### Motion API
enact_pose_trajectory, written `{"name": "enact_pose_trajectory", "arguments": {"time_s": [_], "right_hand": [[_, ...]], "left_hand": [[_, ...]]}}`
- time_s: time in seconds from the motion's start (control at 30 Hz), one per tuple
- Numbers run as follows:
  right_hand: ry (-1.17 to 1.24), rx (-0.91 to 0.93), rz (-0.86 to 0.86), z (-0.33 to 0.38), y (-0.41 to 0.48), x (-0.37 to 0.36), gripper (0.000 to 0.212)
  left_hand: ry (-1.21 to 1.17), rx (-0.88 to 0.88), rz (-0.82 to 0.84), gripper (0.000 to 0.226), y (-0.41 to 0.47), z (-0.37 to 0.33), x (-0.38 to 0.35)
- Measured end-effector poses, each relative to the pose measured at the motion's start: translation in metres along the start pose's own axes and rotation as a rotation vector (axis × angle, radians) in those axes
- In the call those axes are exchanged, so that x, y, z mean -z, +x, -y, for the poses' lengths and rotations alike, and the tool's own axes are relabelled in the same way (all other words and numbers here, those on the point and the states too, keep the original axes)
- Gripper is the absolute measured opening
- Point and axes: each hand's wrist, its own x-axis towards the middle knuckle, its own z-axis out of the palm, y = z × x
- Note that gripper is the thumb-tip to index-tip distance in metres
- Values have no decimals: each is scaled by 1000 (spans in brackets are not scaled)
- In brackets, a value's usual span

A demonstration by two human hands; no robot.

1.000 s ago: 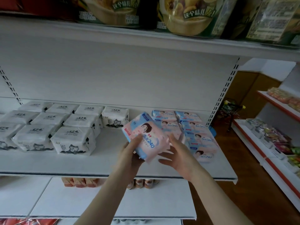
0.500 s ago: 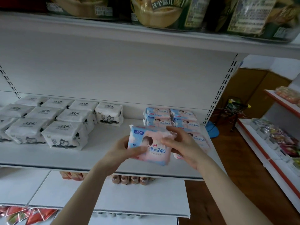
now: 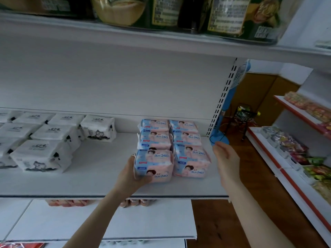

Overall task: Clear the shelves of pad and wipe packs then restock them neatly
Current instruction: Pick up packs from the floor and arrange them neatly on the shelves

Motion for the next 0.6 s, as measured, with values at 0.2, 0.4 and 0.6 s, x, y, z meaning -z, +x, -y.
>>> {"name": "enact_pose_trajectory", "arguments": {"time_s": [0.2,0.4,0.6], "right_hand": [[124,-368,225,-34,9,-7,58],[84,-369,292,-45,20,-19,22],[29,-360,241,-52,28,-22,29]], "left_hand": [[-116,9,-36,68,15,4,-9],[-128,27,-96,60,21,0,-21],[-141,29,-197,58,16,2,-31]]}}
